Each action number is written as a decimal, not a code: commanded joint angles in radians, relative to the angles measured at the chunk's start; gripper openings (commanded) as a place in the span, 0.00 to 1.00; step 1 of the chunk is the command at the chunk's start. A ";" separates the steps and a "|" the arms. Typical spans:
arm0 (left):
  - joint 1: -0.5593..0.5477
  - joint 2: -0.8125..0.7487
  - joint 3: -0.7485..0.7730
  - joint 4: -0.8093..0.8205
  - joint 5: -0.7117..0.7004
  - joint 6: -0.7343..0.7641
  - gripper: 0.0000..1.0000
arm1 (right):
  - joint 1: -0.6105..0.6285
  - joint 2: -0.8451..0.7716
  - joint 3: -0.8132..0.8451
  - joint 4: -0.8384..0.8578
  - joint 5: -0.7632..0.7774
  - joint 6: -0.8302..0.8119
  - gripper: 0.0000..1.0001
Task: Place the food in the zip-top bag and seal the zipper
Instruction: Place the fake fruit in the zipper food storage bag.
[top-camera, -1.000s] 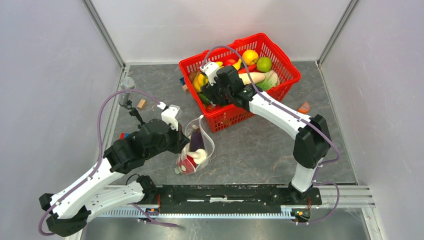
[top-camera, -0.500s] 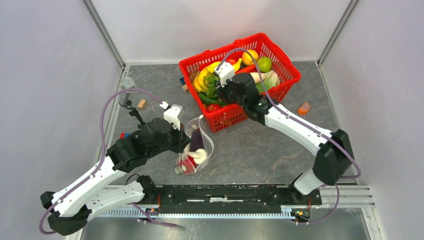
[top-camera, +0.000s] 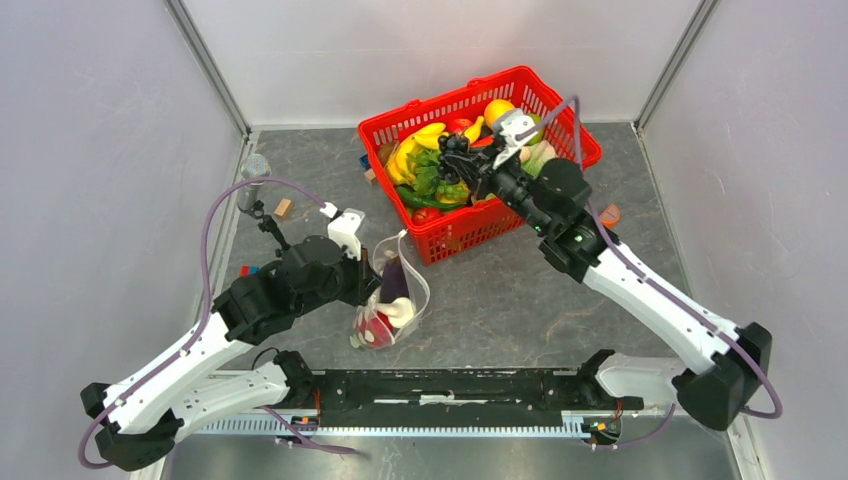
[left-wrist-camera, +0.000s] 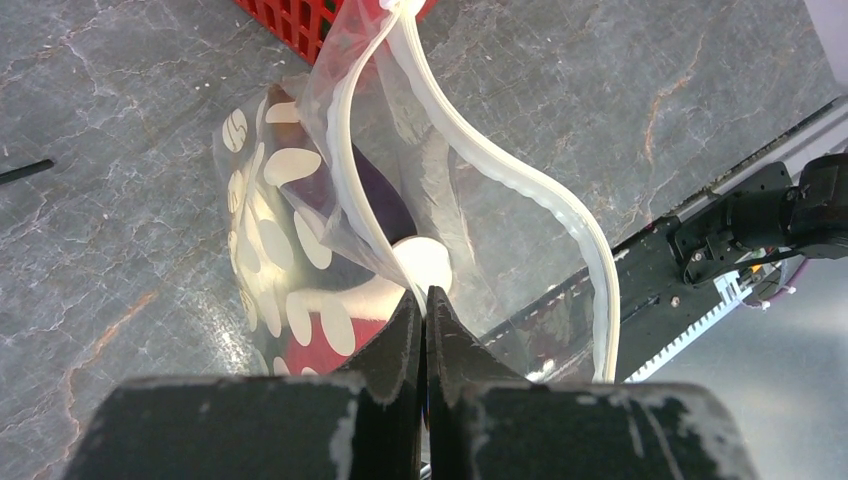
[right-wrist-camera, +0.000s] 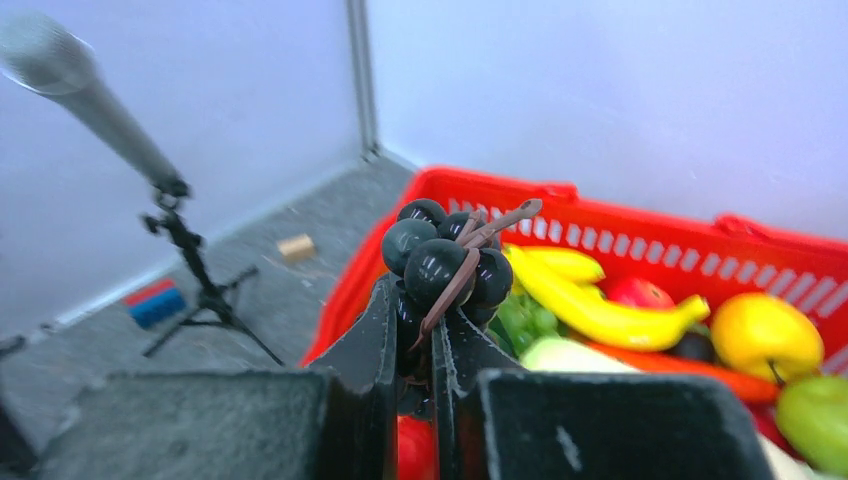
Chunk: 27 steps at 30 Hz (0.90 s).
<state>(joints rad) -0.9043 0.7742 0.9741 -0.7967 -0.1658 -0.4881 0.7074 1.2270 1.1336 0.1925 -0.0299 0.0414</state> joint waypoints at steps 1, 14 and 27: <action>0.004 -0.003 0.003 0.064 0.018 0.023 0.04 | 0.000 -0.086 -0.022 0.129 -0.198 0.113 0.04; 0.004 -0.001 -0.002 0.103 0.015 0.006 0.04 | 0.160 -0.114 -0.204 0.291 -0.491 0.281 0.08; 0.004 -0.007 0.007 0.104 0.002 -0.007 0.03 | 0.271 -0.046 -0.301 0.279 -0.393 0.245 0.10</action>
<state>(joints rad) -0.9043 0.7788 0.9653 -0.7528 -0.1551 -0.4885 0.9730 1.1744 0.8581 0.4389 -0.4679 0.3088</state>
